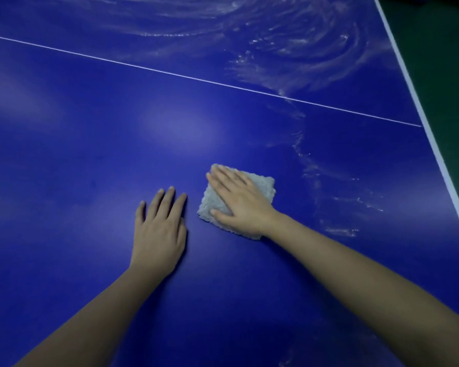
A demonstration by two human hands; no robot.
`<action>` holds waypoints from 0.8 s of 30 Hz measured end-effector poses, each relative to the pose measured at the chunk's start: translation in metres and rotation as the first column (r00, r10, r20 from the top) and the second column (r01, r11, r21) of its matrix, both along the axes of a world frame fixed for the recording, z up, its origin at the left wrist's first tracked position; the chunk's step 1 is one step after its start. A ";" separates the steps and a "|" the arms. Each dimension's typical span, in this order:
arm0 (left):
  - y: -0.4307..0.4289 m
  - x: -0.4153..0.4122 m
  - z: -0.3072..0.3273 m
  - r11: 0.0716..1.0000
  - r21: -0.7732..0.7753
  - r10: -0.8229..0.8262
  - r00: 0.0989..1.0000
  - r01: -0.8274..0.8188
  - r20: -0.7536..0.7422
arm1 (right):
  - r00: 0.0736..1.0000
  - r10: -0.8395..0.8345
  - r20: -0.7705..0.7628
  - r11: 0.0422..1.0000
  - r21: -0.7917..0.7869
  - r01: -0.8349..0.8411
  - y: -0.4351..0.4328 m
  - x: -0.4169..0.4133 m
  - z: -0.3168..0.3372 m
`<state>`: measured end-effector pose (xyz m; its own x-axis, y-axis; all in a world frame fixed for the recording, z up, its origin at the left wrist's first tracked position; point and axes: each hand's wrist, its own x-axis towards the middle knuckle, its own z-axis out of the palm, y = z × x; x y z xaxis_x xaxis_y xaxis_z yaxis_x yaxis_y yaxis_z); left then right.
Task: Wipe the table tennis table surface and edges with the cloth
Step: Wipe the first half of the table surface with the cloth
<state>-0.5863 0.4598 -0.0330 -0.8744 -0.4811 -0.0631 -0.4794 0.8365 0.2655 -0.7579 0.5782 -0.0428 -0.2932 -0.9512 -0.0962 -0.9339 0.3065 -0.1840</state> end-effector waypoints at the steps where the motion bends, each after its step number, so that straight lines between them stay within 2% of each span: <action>1: -0.001 -0.002 -0.001 1.000 -0.016 -0.010 1.000 0.010 0.013 | 1.000 0.018 0.003 1.000 0.001 -0.018 -0.004 -0.017 0.002; 3: -0.002 -0.002 -0.004 0.999 -0.029 -0.013 0.999 0.014 0.029 | 0.998 -0.068 0.006 0.998 0.000 0.068 -0.014 -0.063 0.007; 5: -0.002 -0.002 -0.005 0.999 -0.038 -0.003 0.999 0.004 0.036 | 0.936 -0.350 -0.017 0.935 -0.070 0.349 -0.015 -0.119 0.011; 6: -0.002 -0.002 -0.006 0.999 -0.041 0.006 0.999 -0.004 0.037 | 0.830 -0.557 -0.028 0.825 -0.128 0.550 -0.009 -0.148 0.012; 8: -0.002 -0.004 -0.006 0.999 -0.040 0.019 0.999 -0.017 0.038 | 0.437 -0.899 -0.014 0.435 -0.136 0.890 0.006 -0.188 0.015; 9: -0.002 -0.005 -0.006 0.999 -0.039 0.024 0.999 -0.022 0.039 | 0.273 -0.962 0.005 0.272 -0.077 0.959 0.009 -0.197 0.015; 10: -0.002 -0.005 -0.006 0.999 -0.039 0.027 0.999 -0.025 0.040 | 0.196 -0.980 0.017 0.196 -0.035 0.980 0.006 -0.196 0.013; 11: -0.002 -0.005 -0.006 0.999 -0.038 0.028 0.999 -0.027 0.038 | 0.184 -0.983 0.024 0.183 -0.031 0.983 -0.003 -0.187 0.009; 12: -0.002 -0.004 -0.006 0.999 -0.036 0.030 0.999 -0.029 0.033 | 0.237 -0.971 0.028 0.235 -0.052 0.970 -0.016 -0.173 0.004; 15: -0.002 -0.005 -0.006 0.999 -0.047 0.026 1.000 -0.025 0.016 | 0.568 -0.823 -0.007 0.566 -0.110 0.817 -0.070 -0.119 -0.008; 17: -0.003 -0.006 -0.007 0.999 -0.042 0.023 1.000 -0.022 0.011 | 0.699 -0.715 0.008 0.694 -0.113 0.711 -0.103 -0.100 -0.010; 21: -0.003 -0.006 -0.006 0.999 -0.033 0.023 1.000 -0.023 0.003 | 0.764 -0.643 0.046 0.762 -0.054 0.645 -0.124 -0.145 0.001; 24: -0.003 -0.006 -0.006 0.999 -0.025 0.021 1.000 -0.021 -0.004 | 0.716 -0.698 -0.002 0.714 -0.070 0.696 -0.096 -0.202 0.007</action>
